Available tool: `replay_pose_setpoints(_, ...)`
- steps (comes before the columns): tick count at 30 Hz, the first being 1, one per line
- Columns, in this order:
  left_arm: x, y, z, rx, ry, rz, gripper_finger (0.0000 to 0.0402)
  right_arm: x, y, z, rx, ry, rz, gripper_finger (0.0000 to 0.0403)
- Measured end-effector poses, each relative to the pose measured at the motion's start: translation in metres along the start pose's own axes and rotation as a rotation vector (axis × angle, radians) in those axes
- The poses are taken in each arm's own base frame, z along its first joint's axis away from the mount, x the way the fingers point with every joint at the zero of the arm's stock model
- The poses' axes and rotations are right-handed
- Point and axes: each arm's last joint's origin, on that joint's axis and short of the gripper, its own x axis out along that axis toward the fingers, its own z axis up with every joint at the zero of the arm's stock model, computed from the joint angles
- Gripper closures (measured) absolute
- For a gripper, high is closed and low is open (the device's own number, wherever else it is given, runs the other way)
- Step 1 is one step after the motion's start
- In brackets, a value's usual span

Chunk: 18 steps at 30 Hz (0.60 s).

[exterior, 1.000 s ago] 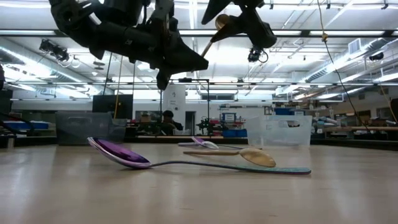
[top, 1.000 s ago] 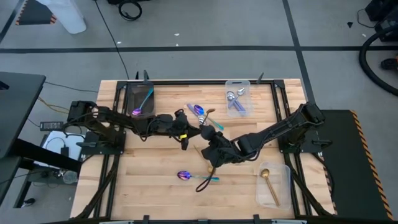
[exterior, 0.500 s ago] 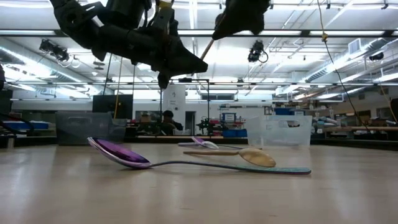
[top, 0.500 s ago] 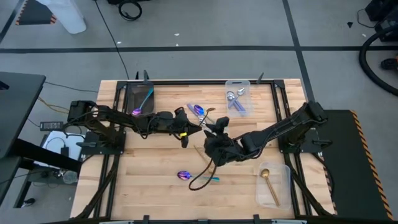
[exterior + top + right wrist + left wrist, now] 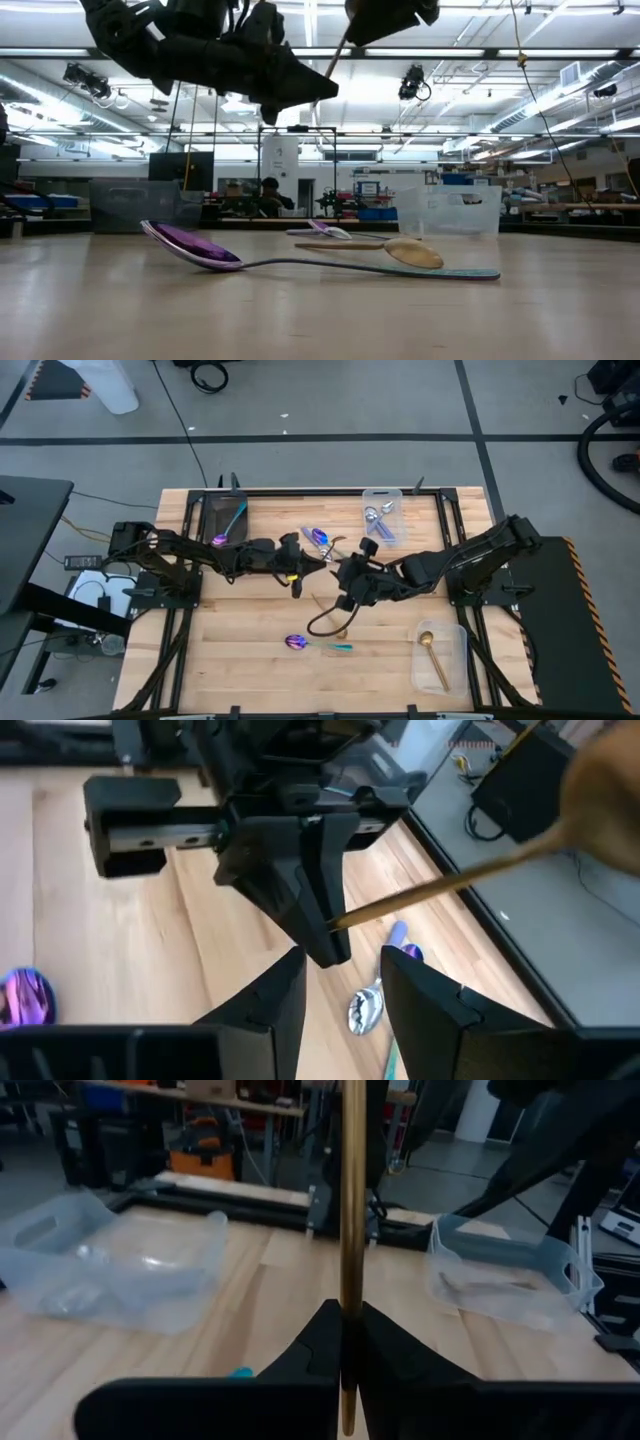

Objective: Sort silverware by color (type)
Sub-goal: Put the gold spoon into the bottom transparent bin

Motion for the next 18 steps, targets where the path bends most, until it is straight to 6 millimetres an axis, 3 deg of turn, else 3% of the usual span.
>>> replay_pose_setpoints(9,-0.001,0.000,0.010,0.023,-0.114,0.050,0.0381,-0.018,-0.005,0.009,0.099,-0.135,-0.171,0.0264)
replay_pose_setpoints(18,-0.005,-0.011,0.026,0.178,-0.290,0.119,0.0381,-0.001,-0.022,0.034,0.143,-0.238,-0.143,0.0264)
